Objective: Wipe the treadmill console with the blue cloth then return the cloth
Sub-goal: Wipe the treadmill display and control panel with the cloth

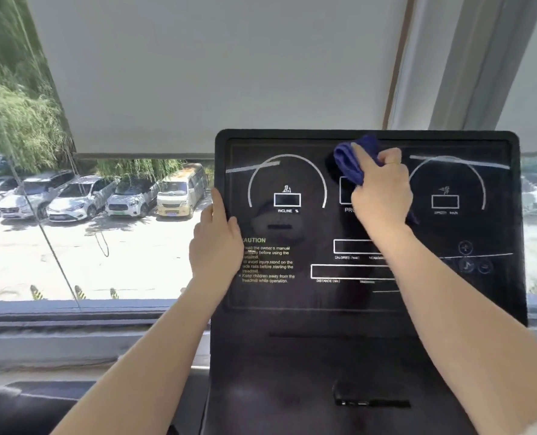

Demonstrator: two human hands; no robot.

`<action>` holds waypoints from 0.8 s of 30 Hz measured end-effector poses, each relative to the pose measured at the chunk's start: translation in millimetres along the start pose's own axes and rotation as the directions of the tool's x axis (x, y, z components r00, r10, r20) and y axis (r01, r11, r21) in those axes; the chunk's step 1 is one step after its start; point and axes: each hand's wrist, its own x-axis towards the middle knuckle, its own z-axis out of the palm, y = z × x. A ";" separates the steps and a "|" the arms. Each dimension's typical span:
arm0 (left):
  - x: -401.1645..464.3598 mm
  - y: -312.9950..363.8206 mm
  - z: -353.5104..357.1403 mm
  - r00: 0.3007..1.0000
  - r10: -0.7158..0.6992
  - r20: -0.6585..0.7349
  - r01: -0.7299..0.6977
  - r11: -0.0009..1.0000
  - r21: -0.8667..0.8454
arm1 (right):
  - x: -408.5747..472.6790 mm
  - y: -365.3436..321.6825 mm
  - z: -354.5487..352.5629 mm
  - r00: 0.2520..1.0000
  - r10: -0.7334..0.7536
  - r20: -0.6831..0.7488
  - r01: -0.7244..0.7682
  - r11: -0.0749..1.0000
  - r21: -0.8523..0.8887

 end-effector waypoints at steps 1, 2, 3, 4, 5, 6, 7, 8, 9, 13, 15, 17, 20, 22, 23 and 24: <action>0.0 3.2 0.2 1.000 -0.011 0.000 0.011 1.000 0.014 | -6.3 -8.4 3.9 0.999 -0.036 -0.023 0.035 0.999 -0.025; 0.0 6.8 1.0 1.000 -0.027 0.000 0.027 0.999 0.023 | -17.5 -18.8 10.9 0.990 -0.138 -0.026 0.137 0.990 -0.036; -0.3 11.1 2.5 0.999 -0.045 -0.002 0.045 0.999 0.022 | -32.0 -28.6 17.6 0.963 -0.270 -0.005 0.270 0.962 -0.038; -1.0 16.1 3.7 0.998 -0.063 -0.007 0.063 0.998 0.016 | -45.7 -33.6 24.9 0.916 -0.400 0.024 0.401 0.915 -0.047; -1.4 21.2 4.3 0.997 -0.077 -0.018 0.077 0.997 0.014 | -54.6 -34.3 29.3 0.864 -0.501 0.047 0.503 0.863 -0.052; -1.6 26.5 4.8 0.996 -0.084 -0.034 0.085 0.996 0.028 | -55.3 -31.7 28.0 0.821 -0.567 0.066 0.570 0.821 -0.031; -3.0 32.4 4.7 0.995 -0.082 -0.050 0.085 0.995 0.059 | -48.3 -27.2 22.0 0.797 -0.596 0.099 0.598 0.801 0.014; -5.5 37.9 4.9 0.996 -0.063 -0.060 0.068 0.993 0.100 | -36.4 -21.7 13.7 0.798 -0.588 0.136 0.587 0.808 0.045; -9.3 43.3 5.5 0.998 -0.022 -0.061 0.031 0.989 0.143 | -24.5 -13.1 6.0 0.830 -0.531 0.172 0.532 0.846 0.044; -27.7 59.3 13.1 0.991 0.132 0.013 -0.131 0.953 0.273 | 12.4 30.3 -10.1 0.984 -0.161 0.079 0.163 0.987 -0.009; -34.4 59.3 19.5 0.986 0.154 0.059 -0.165 0.927 0.337 | 8.7 30.3 -7.3 0.997 -0.060 0.050 0.061 0.998 -0.011; -41.2 55.6 25.7 0.984 0.154 0.085 -0.175 0.907 0.384 | -8.5 15.2 5.1 0.998 -0.049 0.041 0.048 0.999 0.007; -44.4 55.0 31.0 0.986 0.157 0.055 -0.165 0.889 0.426 | -41.6 -4.2 19.0 0.935 -0.353 0.027 0.352 0.935 0.032; -42.4 56.0 30.5 0.985 0.155 0.078 -0.174 0.894 0.412 | -37.0 3.4 21.3 0.831 -0.556 0.025 0.556 0.831 0.010; -41.2 56.8 30.2 0.983 0.156 0.098 -0.182 0.898 0.401 | -26.2 9.9 16.8 0.811 -0.584 0.016 0.583 0.811 0.035; -40.6 56.7 30.4 0.982 0.158 0.101 -0.186 0.898 0.399 | -12.4 16.7 10.7 0.837 -0.546 0.013 0.545 0.836 0.060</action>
